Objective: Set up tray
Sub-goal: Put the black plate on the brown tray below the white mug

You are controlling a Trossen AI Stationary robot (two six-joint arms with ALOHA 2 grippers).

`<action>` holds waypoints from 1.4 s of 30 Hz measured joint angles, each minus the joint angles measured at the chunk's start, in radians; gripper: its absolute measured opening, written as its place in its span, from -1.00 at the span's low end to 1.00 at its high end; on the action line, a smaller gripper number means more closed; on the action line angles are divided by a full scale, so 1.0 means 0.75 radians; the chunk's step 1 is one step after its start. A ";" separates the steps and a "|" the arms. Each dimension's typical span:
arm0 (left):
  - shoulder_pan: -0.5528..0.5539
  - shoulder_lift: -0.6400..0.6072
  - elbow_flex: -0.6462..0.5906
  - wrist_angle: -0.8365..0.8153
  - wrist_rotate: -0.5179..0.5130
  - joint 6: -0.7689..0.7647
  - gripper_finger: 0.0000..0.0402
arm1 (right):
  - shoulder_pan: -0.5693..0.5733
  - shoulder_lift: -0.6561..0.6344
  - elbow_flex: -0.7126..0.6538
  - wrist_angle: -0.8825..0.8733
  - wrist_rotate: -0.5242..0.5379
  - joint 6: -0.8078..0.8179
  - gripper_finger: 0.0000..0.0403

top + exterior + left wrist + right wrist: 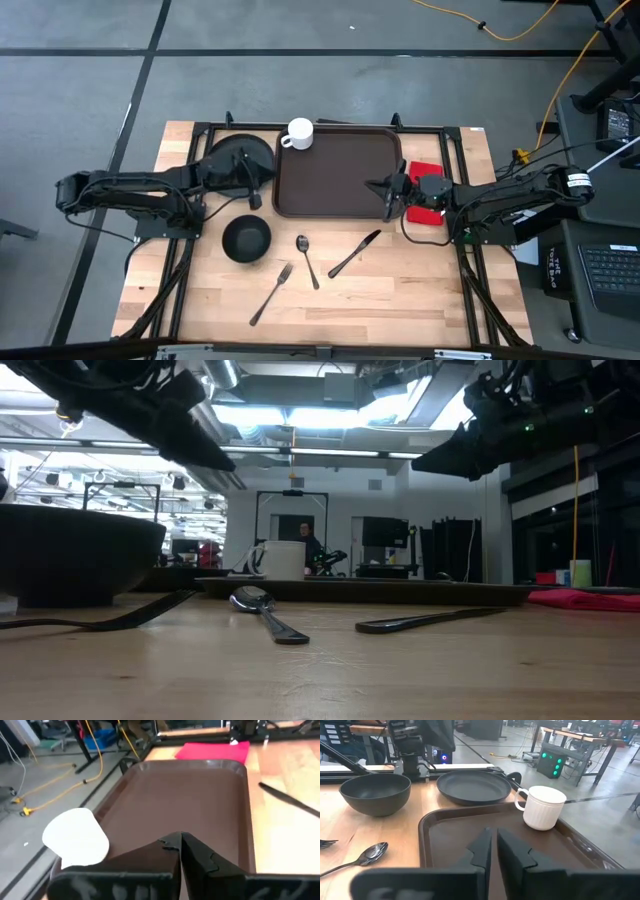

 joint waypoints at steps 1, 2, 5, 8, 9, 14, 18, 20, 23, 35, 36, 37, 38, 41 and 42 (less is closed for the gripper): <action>0.000 0.000 0.000 -0.018 -0.005 -0.012 -0.98 | 0.000 0.000 0.000 0.000 0.004 0.000 -0.79; 0.000 0.000 0.002 -0.039 -0.017 -0.028 -0.98 | 0.001 0.000 0.000 0.000 0.011 0.000 -0.78; -0.007 0.001 0.057 -0.220 -0.090 -0.071 -0.98 | 0.001 0.000 0.000 0.000 0.044 0.001 -0.78; -0.041 0.022 0.148 -0.418 -0.225 -0.130 -0.98 | 0.001 0.000 0.000 -0.005 0.046 0.000 -0.79; -0.055 0.034 0.182 -0.488 -0.256 -0.155 -0.98 | 0.001 0.000 0.000 -0.006 0.046 0.000 -0.79; -0.107 0.129 0.368 -0.781 -0.302 -0.328 -0.98 | 0.001 0.001 0.000 -0.034 0.046 0.007 -0.79; -0.110 0.216 0.495 -0.987 -0.303 -0.417 -0.93 | 0.001 0.001 0.000 -0.052 0.046 0.037 -0.79; -0.110 0.253 0.534 -1.056 -0.303 -0.418 -0.88 | 0.001 0.001 0.000 -0.051 0.046 0.036 -0.79; -0.110 0.293 0.551 -1.081 -0.303 -0.418 -0.78 | 0.001 0.001 0.000 -0.052 0.046 0.033 -0.79; -0.091 0.460 0.550 -1.176 -0.182 -0.157 -0.39 | 0.001 0.001 0.000 -0.056 0.066 -0.002 -0.79; -0.083 0.472 0.550 -1.176 -0.185 -0.154 -0.39 | 0.001 0.001 0.000 -0.056 0.078 -0.001 -0.79; -0.073 0.485 0.547 -1.175 -0.190 -0.155 -0.39 | 0.001 0.001 0.000 -0.056 0.091 0.000 -0.79; -0.060 0.496 0.542 -1.183 -0.193 -0.158 -0.40 | 0.001 0.001 0.000 -0.056 0.100 -0.001 -0.79; -0.016 0.522 0.518 -1.188 -0.187 -0.158 -0.43 | 0.001 0.001 0.000 -0.059 0.106 -0.001 -0.79; -0.001 0.529 0.506 -1.184 -0.187 -0.153 -0.43 | 0.001 0.001 0.000 -0.060 0.106 -0.002 -0.79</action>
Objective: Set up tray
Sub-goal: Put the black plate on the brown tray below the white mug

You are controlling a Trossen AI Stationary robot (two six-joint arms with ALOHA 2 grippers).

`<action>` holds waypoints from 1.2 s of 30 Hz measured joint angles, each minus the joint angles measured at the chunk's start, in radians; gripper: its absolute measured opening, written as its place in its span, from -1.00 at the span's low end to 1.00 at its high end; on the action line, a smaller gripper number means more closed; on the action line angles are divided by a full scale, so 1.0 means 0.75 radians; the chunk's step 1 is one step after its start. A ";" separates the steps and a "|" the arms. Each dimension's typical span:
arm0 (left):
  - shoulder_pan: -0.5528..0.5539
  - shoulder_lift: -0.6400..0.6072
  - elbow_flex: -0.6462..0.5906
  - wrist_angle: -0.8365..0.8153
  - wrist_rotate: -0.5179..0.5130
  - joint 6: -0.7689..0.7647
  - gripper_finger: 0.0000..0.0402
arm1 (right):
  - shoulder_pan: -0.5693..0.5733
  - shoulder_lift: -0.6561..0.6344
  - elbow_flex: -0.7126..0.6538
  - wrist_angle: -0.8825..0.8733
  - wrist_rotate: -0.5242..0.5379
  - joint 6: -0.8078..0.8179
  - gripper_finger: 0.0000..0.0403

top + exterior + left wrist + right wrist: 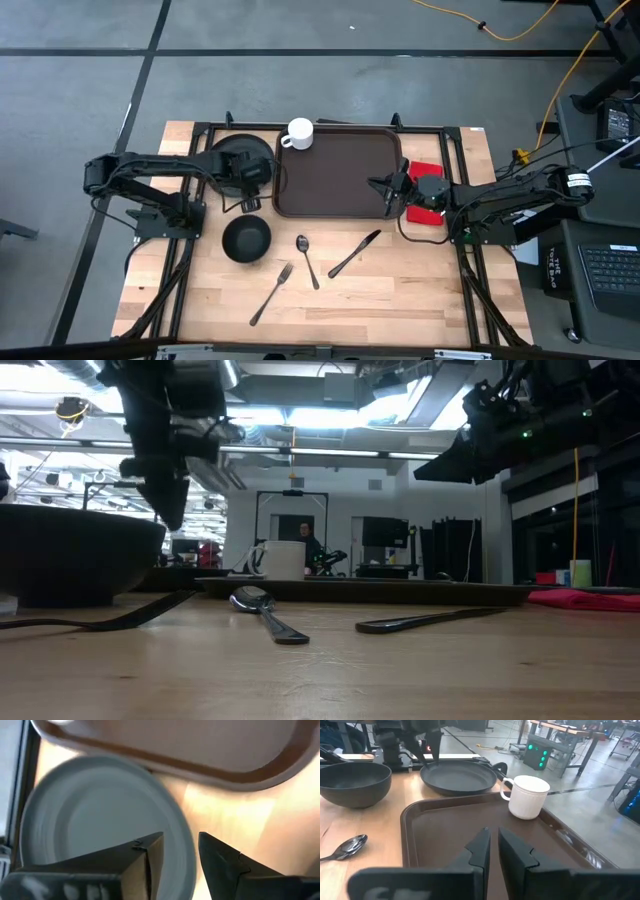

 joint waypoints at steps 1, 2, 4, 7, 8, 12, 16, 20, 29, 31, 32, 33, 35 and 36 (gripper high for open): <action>0.014 0.007 -0.013 -0.002 0.002 0.003 -0.44 | 0.000 0.000 0.000 0.000 0.000 -0.002 -0.79; 0.026 0.014 -0.024 -0.003 0.003 0.004 -0.45 | 0.000 0.000 0.000 0.000 0.000 -0.003 -0.79; 0.050 0.024 -0.046 0.005 0.024 0.003 -0.47 | 0.000 0.000 0.000 0.001 0.000 -0.004 -0.79; 0.079 0.028 -0.096 0.076 0.103 0.005 -0.50 | 0.000 0.000 0.000 0.000 0.000 -0.004 -0.79; 0.086 0.028 -0.112 0.104 0.115 0.006 -0.50 | 0.000 0.000 0.000 0.000 0.000 -0.004 -0.79; 0.102 0.028 -0.155 0.136 0.101 0.006 -0.51 | 0.000 0.000 0.000 0.001 0.000 -0.004 -0.79; 0.103 0.028 -0.211 0.201 0.114 0.005 -0.51 | 0.000 0.000 0.000 0.001 0.000 -0.004 -0.79; 0.100 0.034 -0.222 0.224 0.119 0.003 -0.51 | 0.000 0.000 0.000 0.001 0.000 -0.025 -0.79; 0.100 0.040 -0.222 0.223 0.145 0.005 -0.51 | 0.000 0.000 0.000 0.001 0.000 -0.034 -0.79; 0.100 0.054 -0.222 0.221 0.145 0.004 -0.51 | 0.000 0.000 0.000 0.001 0.001 -0.034 -0.79; 0.100 0.062 -0.222 0.222 0.146 0.005 -0.52 | 0.000 0.000 0.000 0.001 0.000 -0.034 -0.79; 0.100 0.075 -0.222 0.222 0.154 0.005 -0.52 | 0.000 0.000 0.000 0.000 0.000 -0.034 -0.79; 0.100 0.107 -0.222 0.221 0.174 0.012 -0.51 | 0.000 0.000 0.000 -0.002 0.000 -0.034 -0.79; 0.099 0.124 -0.222 0.222 0.177 0.014 -0.51 | 0.000 0.000 0.000 -0.002 0.000 -0.034 -0.79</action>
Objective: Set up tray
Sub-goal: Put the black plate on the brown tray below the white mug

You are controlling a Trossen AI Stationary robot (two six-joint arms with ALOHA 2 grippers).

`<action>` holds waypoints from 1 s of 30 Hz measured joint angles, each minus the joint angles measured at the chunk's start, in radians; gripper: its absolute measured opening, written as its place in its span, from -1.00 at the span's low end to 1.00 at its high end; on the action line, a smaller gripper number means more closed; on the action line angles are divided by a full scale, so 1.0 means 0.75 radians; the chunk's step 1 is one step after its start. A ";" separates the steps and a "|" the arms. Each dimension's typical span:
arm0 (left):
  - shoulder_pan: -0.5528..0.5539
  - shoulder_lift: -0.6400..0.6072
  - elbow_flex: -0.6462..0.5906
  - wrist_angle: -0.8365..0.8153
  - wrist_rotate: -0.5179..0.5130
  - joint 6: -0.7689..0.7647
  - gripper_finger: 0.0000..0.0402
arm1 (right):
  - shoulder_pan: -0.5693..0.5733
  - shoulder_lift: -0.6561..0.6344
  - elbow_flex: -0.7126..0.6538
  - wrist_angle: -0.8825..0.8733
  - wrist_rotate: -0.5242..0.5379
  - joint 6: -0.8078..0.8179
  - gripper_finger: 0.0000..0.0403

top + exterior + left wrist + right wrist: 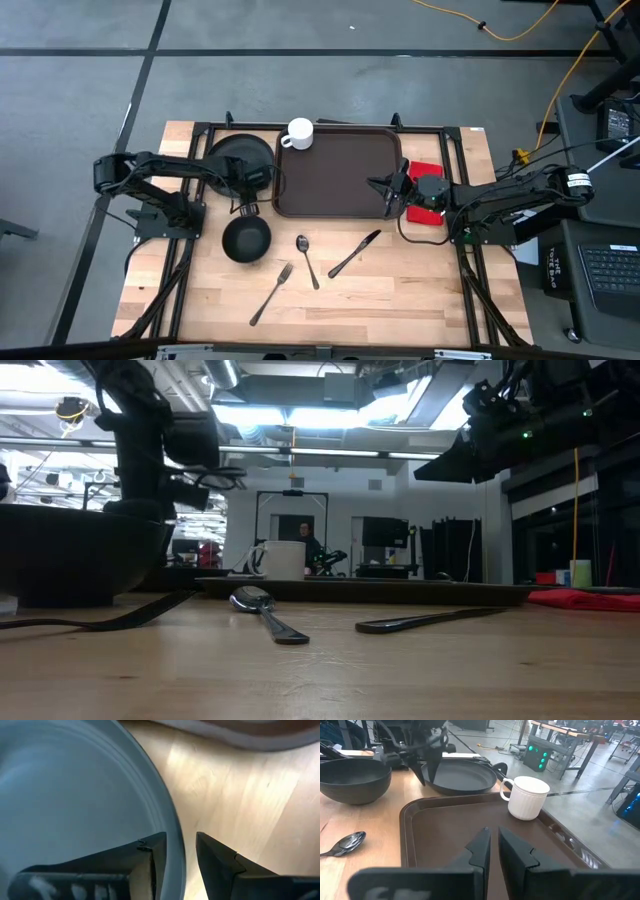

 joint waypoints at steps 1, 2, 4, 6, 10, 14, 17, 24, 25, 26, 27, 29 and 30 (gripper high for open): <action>0.000 0.019 0.000 0.000 0.000 0.001 -0.51 | 0.000 0.000 0.000 0.000 0.000 0.000 -0.79; 0.000 0.038 0.000 0.000 -0.005 0.001 -0.52 | 0.000 0.000 0.000 0.000 0.000 0.000 -0.79; 0.000 0.068 0.000 -0.001 -0.009 0.000 -0.51 | 0.000 0.000 0.000 0.000 0.000 0.000 -0.79; 0.000 0.085 0.001 0.000 -0.011 0.002 -0.51 | 0.000 0.000 0.000 0.000 0.000 0.000 -0.79; 0.000 0.090 0.001 0.000 -0.015 0.002 -0.54 | 0.000 0.000 0.000 0.000 0.000 0.000 -0.79; 0.000 0.084 0.001 -0.001 -0.041 0.000 -0.65 | 0.000 0.000 0.000 0.000 0.000 0.000 -0.79; 0.000 0.084 0.001 -0.001 -0.047 0.001 -0.79 | 0.000 0.000 0.000 0.000 0.000 0.001 -0.79; 0.000 0.082 0.003 -0.001 -0.067 -0.001 -0.96 | 0.000 0.000 0.000 0.000 0.000 0.002 -0.79; 0.000 0.082 0.003 -0.001 -0.065 0.000 -0.96 | 0.000 0.000 0.000 0.000 0.000 0.002 -0.79; 0.000 0.081 0.003 -0.001 -0.065 0.000 -0.97 | 0.000 0.000 0.000 0.000 0.000 0.001 -0.79; 0.000 0.078 0.004 -0.003 -0.065 0.000 -0.97 | 0.000 0.000 0.000 0.000 0.000 0.001 -0.79; 0.000 0.070 0.014 -0.014 -0.047 0.000 -0.97 | 0.000 0.000 0.000 0.000 0.000 0.002 -0.79; 0.000 0.060 0.019 -0.022 -0.035 0.001 -0.97 | 0.000 0.000 0.000 0.000 0.000 0.001 -0.79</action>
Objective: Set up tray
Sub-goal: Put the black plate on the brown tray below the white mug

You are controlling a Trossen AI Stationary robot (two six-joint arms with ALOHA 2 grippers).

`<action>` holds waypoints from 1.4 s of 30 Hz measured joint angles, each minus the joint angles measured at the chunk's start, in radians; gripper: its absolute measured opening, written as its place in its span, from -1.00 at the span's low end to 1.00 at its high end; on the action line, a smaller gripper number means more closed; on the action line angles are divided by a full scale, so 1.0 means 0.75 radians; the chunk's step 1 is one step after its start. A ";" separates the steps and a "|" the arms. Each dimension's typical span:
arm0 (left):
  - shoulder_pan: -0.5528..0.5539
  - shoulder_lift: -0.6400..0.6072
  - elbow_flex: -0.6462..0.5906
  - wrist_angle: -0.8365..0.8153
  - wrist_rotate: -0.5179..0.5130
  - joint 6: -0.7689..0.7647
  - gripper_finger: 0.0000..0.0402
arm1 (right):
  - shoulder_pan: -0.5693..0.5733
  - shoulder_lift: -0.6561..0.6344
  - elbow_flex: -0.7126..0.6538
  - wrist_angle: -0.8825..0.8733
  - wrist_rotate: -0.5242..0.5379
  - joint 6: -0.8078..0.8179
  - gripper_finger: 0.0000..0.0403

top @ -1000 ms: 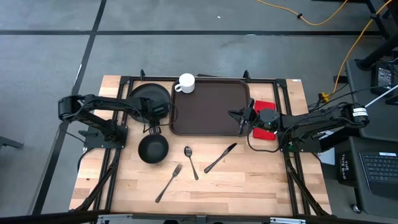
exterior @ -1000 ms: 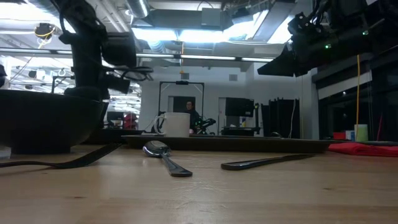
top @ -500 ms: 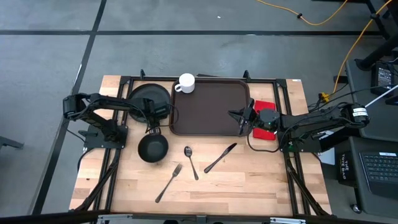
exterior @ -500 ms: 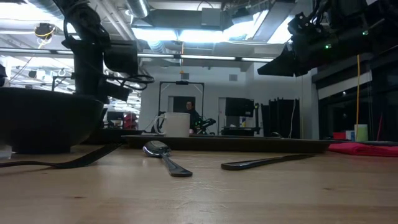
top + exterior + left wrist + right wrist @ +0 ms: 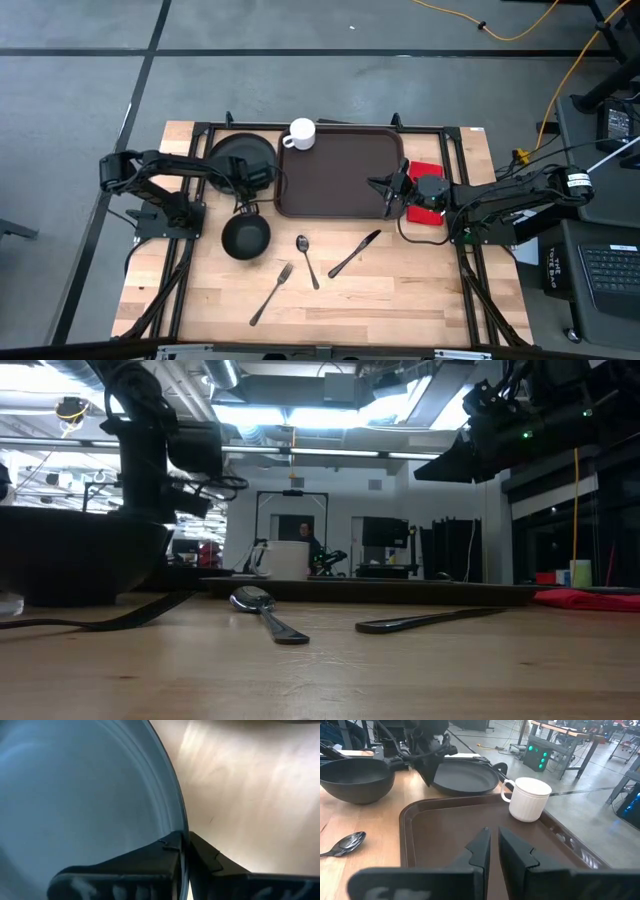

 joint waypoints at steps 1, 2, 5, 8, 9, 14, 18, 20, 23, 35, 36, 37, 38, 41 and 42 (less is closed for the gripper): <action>-0.001 -0.012 0.007 -0.005 0.015 0.000 -0.97 | 0.000 0.000 0.000 0.000 0.000 0.001 -0.79; -0.001 -0.026 0.012 -0.008 0.032 0.001 -0.98 | 0.000 0.000 0.000 0.001 0.000 0.001 -0.79; 0.000 -0.069 0.026 -0.021 0.068 0.001 -0.98 | 0.000 0.000 0.000 0.000 0.000 0.001 -0.79; -0.001 -0.111 0.030 -0.048 0.072 -0.021 -0.98 | 0.000 0.000 0.000 0.000 0.000 0.001 -0.79; -0.001 -0.123 0.030 -0.065 0.071 -0.026 -0.98 | 0.000 0.000 0.000 0.001 0.000 0.001 -0.79; -0.001 -0.168 0.030 -0.071 0.069 -0.044 -0.98 | 0.000 -0.001 0.000 0.001 0.000 0.003 -0.79; -0.001 -0.208 0.030 -0.072 0.060 -0.046 -0.98 | 0.000 -0.001 0.000 0.002 0.000 0.003 -0.79; -0.001 -0.234 0.030 -0.074 0.045 -0.049 -0.99 | 0.000 -0.001 0.000 0.003 0.000 0.004 -0.79; -0.001 -0.288 0.030 -0.076 0.017 -0.058 -0.99 | 0.000 -0.001 0.000 0.003 0.000 0.004 -0.79; -0.071 -0.515 0.030 -0.076 -0.127 -0.059 -0.99 | 0.000 -0.001 0.000 0.008 0.010 0.004 -0.79; -0.093 -0.524 0.030 -0.077 -0.144 -0.059 -0.99 | 0.000 -0.001 0.000 0.012 0.019 0.004 -0.79; -0.116 -0.528 0.033 -0.080 -0.166 -0.060 -0.99 | 0.000 -0.001 0.000 0.018 0.029 0.004 -0.79; -0.140 -0.528 0.043 -0.094 -0.191 -0.059 -0.99 | 0.000 -0.001 0.000 0.023 0.042 0.004 -0.79; -0.215 -0.520 0.101 -0.138 -0.268 -0.052 -0.99 | 0.000 -0.001 0.001 0.030 0.071 0.020 -0.79; -0.240 -0.510 0.125 -0.148 -0.287 -0.048 -0.99 | 0.000 -0.001 0.001 0.031 0.078 0.031 -0.79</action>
